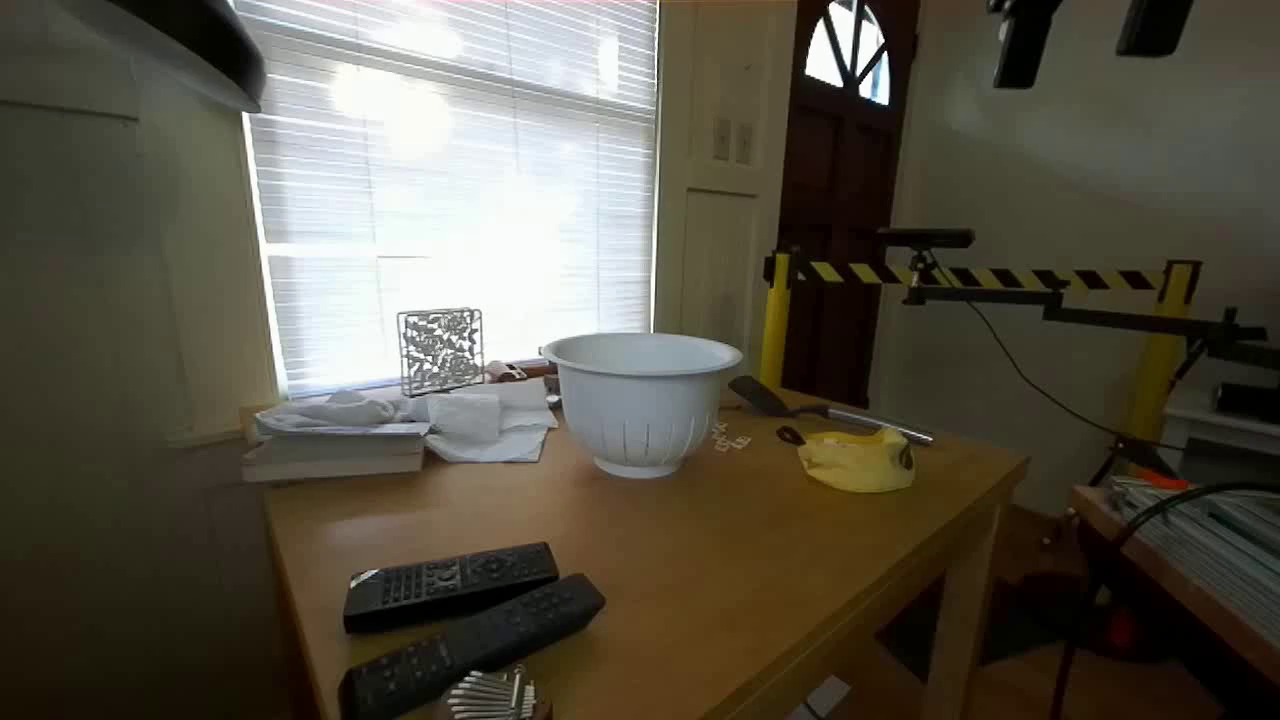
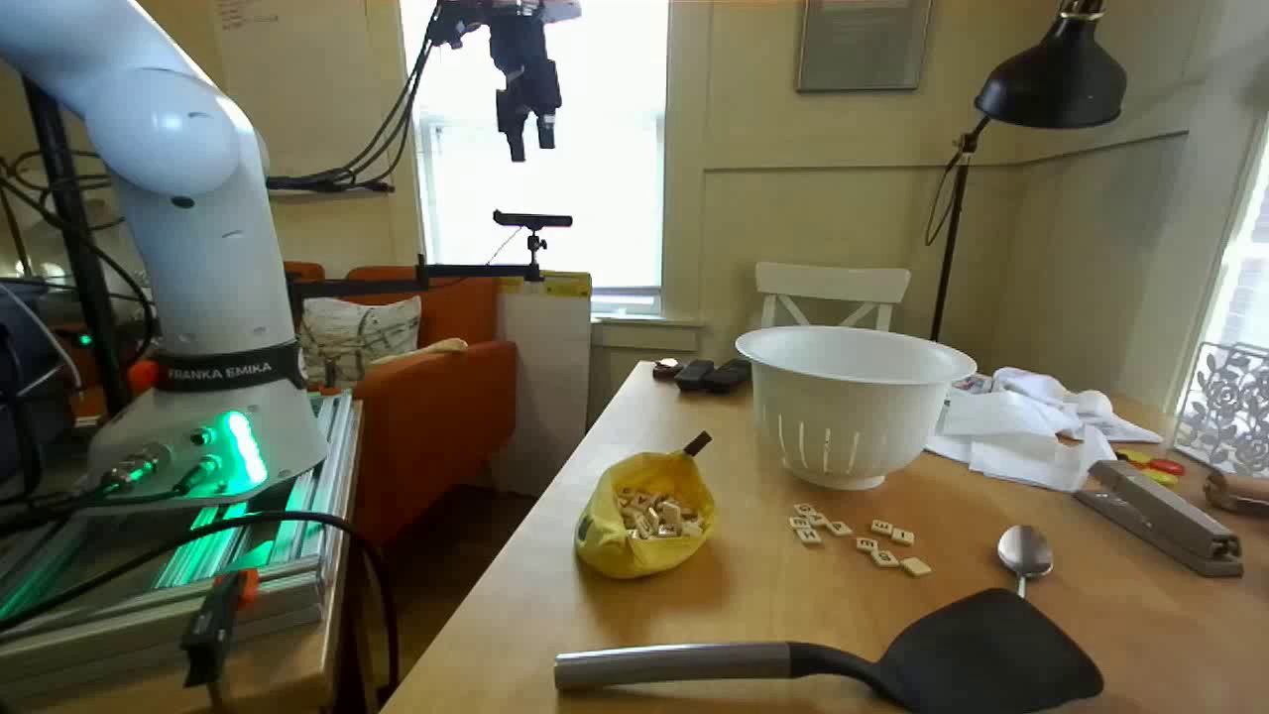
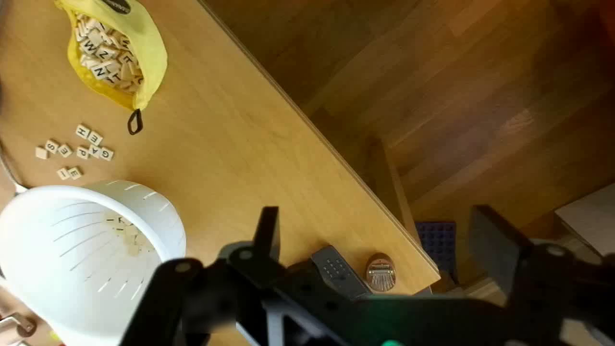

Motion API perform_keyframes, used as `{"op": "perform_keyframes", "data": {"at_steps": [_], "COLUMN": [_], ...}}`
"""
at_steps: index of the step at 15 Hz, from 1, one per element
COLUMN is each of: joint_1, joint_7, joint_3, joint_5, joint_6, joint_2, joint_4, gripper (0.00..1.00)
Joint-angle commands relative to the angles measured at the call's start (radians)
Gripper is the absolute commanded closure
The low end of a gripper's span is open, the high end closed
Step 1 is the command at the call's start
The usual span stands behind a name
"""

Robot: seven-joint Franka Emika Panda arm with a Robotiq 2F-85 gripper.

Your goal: Put the silver spoon in the white colander.

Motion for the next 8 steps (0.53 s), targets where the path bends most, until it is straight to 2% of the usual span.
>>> {"op": "perform_keyframes", "data": {"at_steps": [1, 7, 8], "joint_1": [0.018, 0.018, 0.0], "joint_7": [0.009, 0.009, 0.021], "joint_3": [-0.014, -0.014, -0.013], "joint_5": [-0.01, -0.01, -0.036], "joint_6": [-0.003, -0.003, 0.068], "joint_2": [0.003, 0.003, 0.006], "joint_4": [0.003, 0.003, -0.01], "gripper": [0.0, 0.0, 0.0]}}
